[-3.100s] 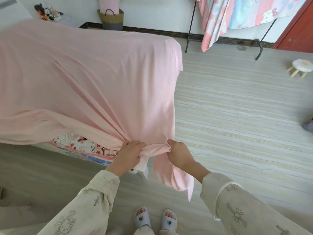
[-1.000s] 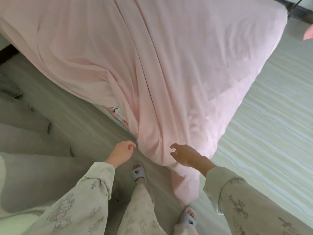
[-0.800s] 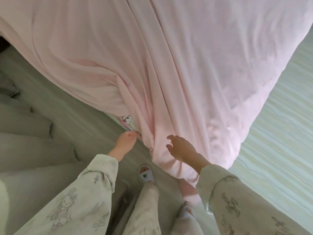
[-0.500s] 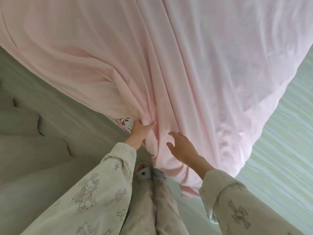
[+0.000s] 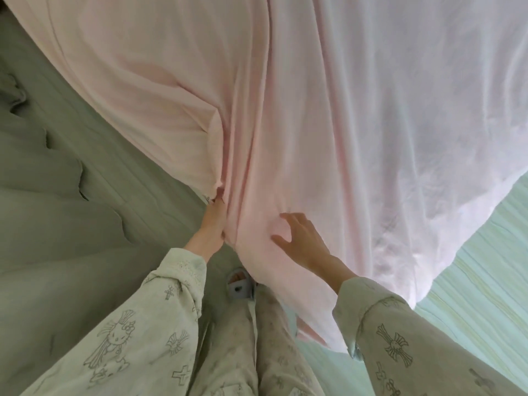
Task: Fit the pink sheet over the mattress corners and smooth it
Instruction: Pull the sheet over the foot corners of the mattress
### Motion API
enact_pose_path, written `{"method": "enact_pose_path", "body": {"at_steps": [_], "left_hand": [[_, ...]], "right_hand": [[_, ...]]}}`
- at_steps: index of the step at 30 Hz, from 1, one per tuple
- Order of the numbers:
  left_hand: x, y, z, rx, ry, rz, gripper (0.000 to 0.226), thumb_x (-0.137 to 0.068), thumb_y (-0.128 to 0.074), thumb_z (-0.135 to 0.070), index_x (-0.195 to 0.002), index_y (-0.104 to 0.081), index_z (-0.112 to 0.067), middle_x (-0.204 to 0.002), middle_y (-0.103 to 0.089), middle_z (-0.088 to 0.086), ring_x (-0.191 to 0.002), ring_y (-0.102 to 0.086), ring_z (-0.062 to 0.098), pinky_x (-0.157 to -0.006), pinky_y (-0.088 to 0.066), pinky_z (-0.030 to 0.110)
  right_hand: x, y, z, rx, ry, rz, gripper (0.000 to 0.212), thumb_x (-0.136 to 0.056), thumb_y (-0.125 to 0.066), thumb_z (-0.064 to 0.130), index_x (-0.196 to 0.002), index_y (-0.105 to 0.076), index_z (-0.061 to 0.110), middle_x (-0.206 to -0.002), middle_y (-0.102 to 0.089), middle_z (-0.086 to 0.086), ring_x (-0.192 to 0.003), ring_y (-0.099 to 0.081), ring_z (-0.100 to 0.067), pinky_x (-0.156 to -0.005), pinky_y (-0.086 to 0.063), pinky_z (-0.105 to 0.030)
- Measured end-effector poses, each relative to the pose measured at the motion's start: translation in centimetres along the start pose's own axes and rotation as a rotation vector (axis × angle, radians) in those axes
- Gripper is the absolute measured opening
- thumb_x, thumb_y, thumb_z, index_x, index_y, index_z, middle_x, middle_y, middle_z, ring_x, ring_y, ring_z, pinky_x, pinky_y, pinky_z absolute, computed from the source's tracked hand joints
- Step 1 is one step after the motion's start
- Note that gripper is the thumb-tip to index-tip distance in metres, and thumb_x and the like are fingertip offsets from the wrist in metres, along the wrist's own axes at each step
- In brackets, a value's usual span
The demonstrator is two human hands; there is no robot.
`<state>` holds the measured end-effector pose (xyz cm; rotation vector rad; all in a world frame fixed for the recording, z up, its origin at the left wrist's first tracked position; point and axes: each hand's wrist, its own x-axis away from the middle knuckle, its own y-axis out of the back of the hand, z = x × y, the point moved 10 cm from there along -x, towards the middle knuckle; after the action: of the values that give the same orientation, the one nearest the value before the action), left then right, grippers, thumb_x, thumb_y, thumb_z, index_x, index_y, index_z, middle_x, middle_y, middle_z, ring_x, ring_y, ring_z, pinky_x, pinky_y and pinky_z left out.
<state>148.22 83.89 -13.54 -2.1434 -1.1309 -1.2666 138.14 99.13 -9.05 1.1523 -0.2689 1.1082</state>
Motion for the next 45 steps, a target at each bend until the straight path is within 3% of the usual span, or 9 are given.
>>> {"method": "enact_pose_path", "body": {"at_steps": [3,6,12,15,22,28,31,37,45], "left_hand": [[1.7,1.7,-0.3,-0.088,0.114,0.170,0.074,-0.072,-0.049,-0.075,-0.122,-0.049,-0.021,-0.115,-0.062,-0.001,-0.106,-0.060,0.021,-0.099,-0.047,0.040],[1.8,5.0,-1.3,-0.111,0.081,0.111,0.060,-0.079,-0.068,-0.039,-0.126,-0.051,-0.006,-0.122,-0.062,0.010,-0.109,-0.059,0.027,-0.099,-0.045,0.042],[2.6,10.1,-3.5,0.100,-0.022,0.039,0.048,-0.092,-0.054,-0.029,-0.134,-0.044,-0.008,-0.127,-0.057,0.010,-0.112,-0.055,0.026,-0.097,-0.044,0.041],[2.8,11.6,-4.7,0.185,-0.065,0.054,0.042,-0.095,-0.050,-0.025,-0.132,-0.045,-0.006,-0.114,-0.062,0.007,-0.102,-0.058,0.024,-0.099,-0.043,0.041],[1.0,17.2,-9.5,-0.041,-0.197,-0.072,0.039,-0.094,-0.052,-0.028,-0.126,-0.052,-0.006,-0.111,-0.059,0.008,-0.102,-0.056,0.023,-0.093,-0.045,0.036],[-1.7,21.8,-7.9,-0.290,-0.028,0.050,0.052,-0.093,-0.050,-0.036,-0.133,-0.045,-0.005,-0.128,-0.057,0.011,-0.114,-0.056,0.028,-0.093,-0.045,0.034],[-2.1,21.8,-7.9,-0.388,0.032,0.196,0.043,-0.093,-0.052,-0.029,-0.129,-0.049,-0.007,-0.121,-0.061,0.008,-0.102,-0.059,0.021,-0.082,-0.048,0.029],[-3.3,23.1,-10.9,-0.446,0.008,0.239,0.016,-0.091,-0.053,-0.029,-0.102,-0.061,-0.020,-0.110,-0.065,0.002,-0.106,-0.059,0.018,-0.092,-0.045,0.034],[-6.6,26.1,-15.8,-0.315,-0.024,0.135,0.021,-0.097,-0.042,-0.020,-0.111,-0.056,-0.014,-0.104,-0.061,0.006,-0.088,-0.057,0.017,-0.072,-0.046,0.022]], "right_hand": [[-0.2,-0.2,2.1,0.041,0.054,0.022,0.061,-0.092,-0.051,0.046,-0.143,-0.030,0.020,-0.150,-0.028,-0.003,-0.134,-0.035,-0.025,-0.108,-0.038,-0.043],[-0.4,-0.5,3.9,0.065,0.099,0.038,0.062,-0.092,-0.049,0.048,-0.144,-0.028,0.022,-0.152,-0.025,-0.002,-0.136,-0.032,-0.025,-0.110,-0.036,-0.045],[-1.3,-1.5,9.8,0.081,0.220,0.111,0.069,-0.089,-0.054,0.047,-0.146,-0.023,0.025,-0.157,-0.014,0.002,-0.142,-0.020,-0.024,-0.114,-0.028,-0.044],[-1.7,-2.7,12.8,0.099,0.249,0.136,0.071,-0.089,-0.055,0.047,-0.147,-0.020,0.027,-0.159,-0.007,0.003,-0.145,-0.014,-0.023,-0.115,-0.025,-0.044],[-4.3,-3.4,17.3,0.130,0.201,0.131,0.067,-0.091,-0.051,0.049,-0.148,-0.022,0.029,-0.160,-0.007,0.001,-0.146,-0.013,-0.024,-0.116,-0.021,-0.042],[-6.8,-6.0,19.2,0.242,0.058,0.246,0.055,-0.097,-0.044,0.039,-0.145,-0.031,0.018,-0.156,-0.022,-0.007,-0.140,-0.031,-0.027,-0.114,-0.026,-0.038],[-8.4,-4.8,22.0,0.246,0.048,0.168,0.051,-0.098,-0.043,0.035,-0.143,-0.034,0.014,-0.151,-0.033,-0.008,-0.136,-0.038,-0.027,-0.113,-0.030,-0.037],[-12.6,-0.8,28.6,0.256,0.102,-0.002,0.045,-0.098,-0.043,0.029,-0.140,-0.039,0.014,-0.142,-0.043,-0.012,-0.130,-0.042,-0.028,-0.108,-0.035,-0.038],[-18.6,2.9,36.4,0.374,0.226,-0.229,0.036,-0.096,-0.043,0.023,-0.129,-0.051,0.012,-0.126,-0.055,-0.010,-0.117,-0.049,-0.030,-0.089,-0.043,-0.038]]}}
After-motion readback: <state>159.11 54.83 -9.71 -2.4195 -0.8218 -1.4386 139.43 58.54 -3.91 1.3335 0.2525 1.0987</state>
